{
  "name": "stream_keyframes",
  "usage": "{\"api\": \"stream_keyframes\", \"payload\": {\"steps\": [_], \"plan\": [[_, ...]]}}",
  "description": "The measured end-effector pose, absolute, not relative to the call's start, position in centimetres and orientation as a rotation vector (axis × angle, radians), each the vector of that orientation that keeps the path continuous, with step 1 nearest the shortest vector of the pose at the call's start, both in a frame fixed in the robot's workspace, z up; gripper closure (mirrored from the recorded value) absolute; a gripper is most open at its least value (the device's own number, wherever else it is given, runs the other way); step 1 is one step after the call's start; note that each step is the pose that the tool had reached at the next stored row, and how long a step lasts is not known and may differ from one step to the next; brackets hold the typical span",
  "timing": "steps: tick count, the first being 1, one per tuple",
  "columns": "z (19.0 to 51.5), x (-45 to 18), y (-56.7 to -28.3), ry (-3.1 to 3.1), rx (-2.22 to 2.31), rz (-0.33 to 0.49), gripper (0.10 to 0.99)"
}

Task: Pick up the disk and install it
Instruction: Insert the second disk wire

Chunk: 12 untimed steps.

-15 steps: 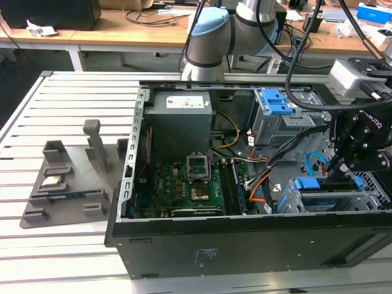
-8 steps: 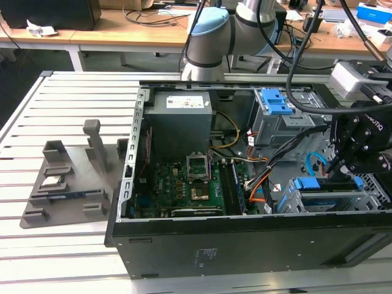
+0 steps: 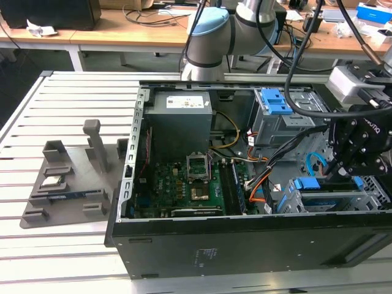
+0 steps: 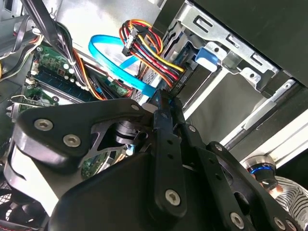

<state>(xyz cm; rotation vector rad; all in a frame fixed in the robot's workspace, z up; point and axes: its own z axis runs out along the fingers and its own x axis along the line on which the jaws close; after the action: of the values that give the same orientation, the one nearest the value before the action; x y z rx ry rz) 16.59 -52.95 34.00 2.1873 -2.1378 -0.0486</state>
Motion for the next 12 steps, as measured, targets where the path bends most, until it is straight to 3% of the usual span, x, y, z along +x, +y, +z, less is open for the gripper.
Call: {"api": "stream_keyframes", "payload": {"steps": [5, 7, 12], "plan": [[33.7, 16.6, -53.0, -2.138, 2.187, -0.048, 0.925], [33.7, 16.6, -52.9, -2.138, 2.187, -0.048, 0.851], [35.4, 16.6, -52.6, -2.137, 2.187, -0.047, 0.863]]}}
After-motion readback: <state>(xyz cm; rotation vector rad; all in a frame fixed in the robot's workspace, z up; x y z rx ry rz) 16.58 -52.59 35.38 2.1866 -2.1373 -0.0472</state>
